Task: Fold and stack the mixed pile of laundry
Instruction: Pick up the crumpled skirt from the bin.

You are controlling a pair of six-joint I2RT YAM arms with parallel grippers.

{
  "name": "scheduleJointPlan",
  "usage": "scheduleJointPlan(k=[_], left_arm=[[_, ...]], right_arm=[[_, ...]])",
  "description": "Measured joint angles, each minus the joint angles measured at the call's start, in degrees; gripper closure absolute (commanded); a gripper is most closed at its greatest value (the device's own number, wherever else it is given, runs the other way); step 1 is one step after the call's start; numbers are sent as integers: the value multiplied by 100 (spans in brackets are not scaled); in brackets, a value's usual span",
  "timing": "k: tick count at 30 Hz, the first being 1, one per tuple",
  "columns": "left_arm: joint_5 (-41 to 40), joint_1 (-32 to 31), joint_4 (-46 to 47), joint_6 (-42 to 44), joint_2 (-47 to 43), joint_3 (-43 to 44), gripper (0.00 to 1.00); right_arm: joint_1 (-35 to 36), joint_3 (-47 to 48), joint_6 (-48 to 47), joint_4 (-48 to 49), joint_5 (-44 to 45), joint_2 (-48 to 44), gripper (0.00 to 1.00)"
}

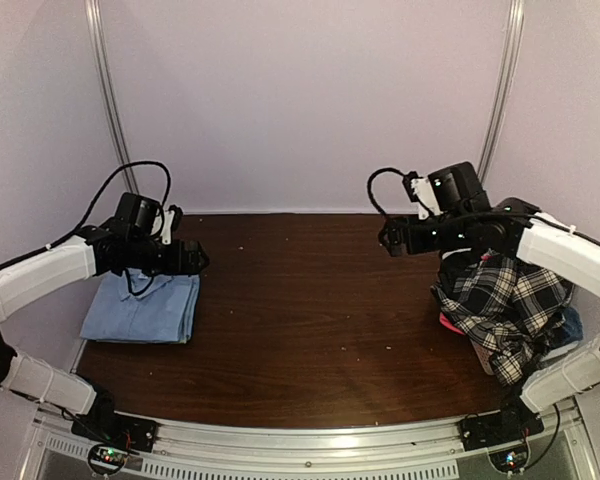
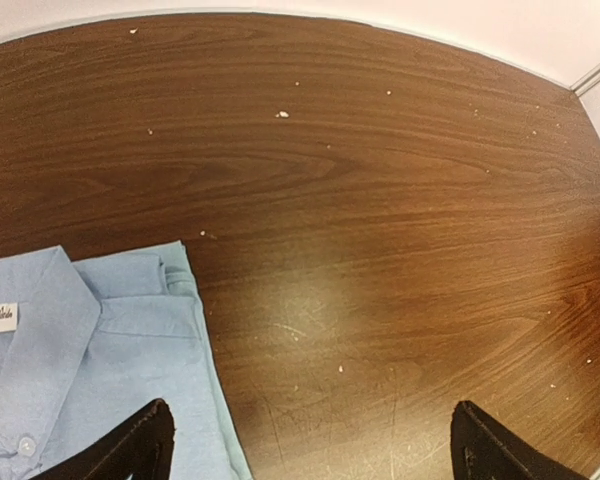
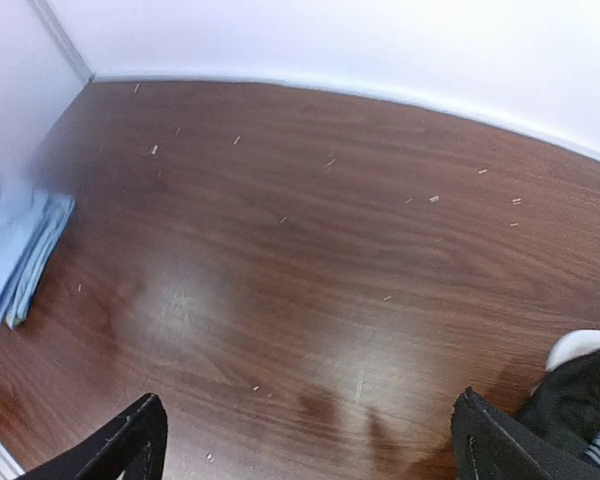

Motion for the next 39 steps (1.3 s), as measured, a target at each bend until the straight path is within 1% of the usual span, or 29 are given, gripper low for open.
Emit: scheduleJointPlan(k=[4, 6, 10, 17, 23, 28, 30, 32, 36, 37, 38, 39], left_arm=[[52, -103, 140, 15, 278, 299, 2], [87, -190, 192, 31, 507, 461, 2], [111, -442, 299, 57, 968, 680, 2], [256, -684, 448, 50, 1572, 957, 2], [350, -721, 590, 44, 1711, 1106, 2], [396, -737, 616, 44, 1727, 1150, 2], [417, -737, 623, 44, 1753, 1198, 2], [428, -737, 629, 42, 1766, 1228, 2], [459, -737, 629, 24, 1792, 1283, 2], [459, -737, 627, 22, 1792, 1290, 2], [457, -737, 623, 17, 1792, 1294, 2], [450, -737, 621, 13, 1792, 1294, 2]], right_arm=[[-573, -328, 354, -236, 553, -1250, 0], [-872, -507, 623, -553, 916, -1945, 0], [-1172, -542, 1257, -1314, 1705, -2555, 0], [-1281, -542, 2975, -3032, 3187, -2562, 0], [-1460, -402, 4212, -4236, 4168, -2334, 0], [-1858, -299, 4975, -4979, 4780, -2096, 0], [-2142, -345, 5029, -5003, 4885, -2050, 0], [-2441, -525, 4868, -4787, 4872, -2048, 3], [-2986, -1025, 4057, -3904, 4474, -2074, 5], [-3112, -1141, 3851, -3672, 4339, -2087, 9], [-3248, -1244, 3650, -3456, 4199, -2092, 16], [-3381, -1325, 3467, -3287, 4057, -2090, 27]])
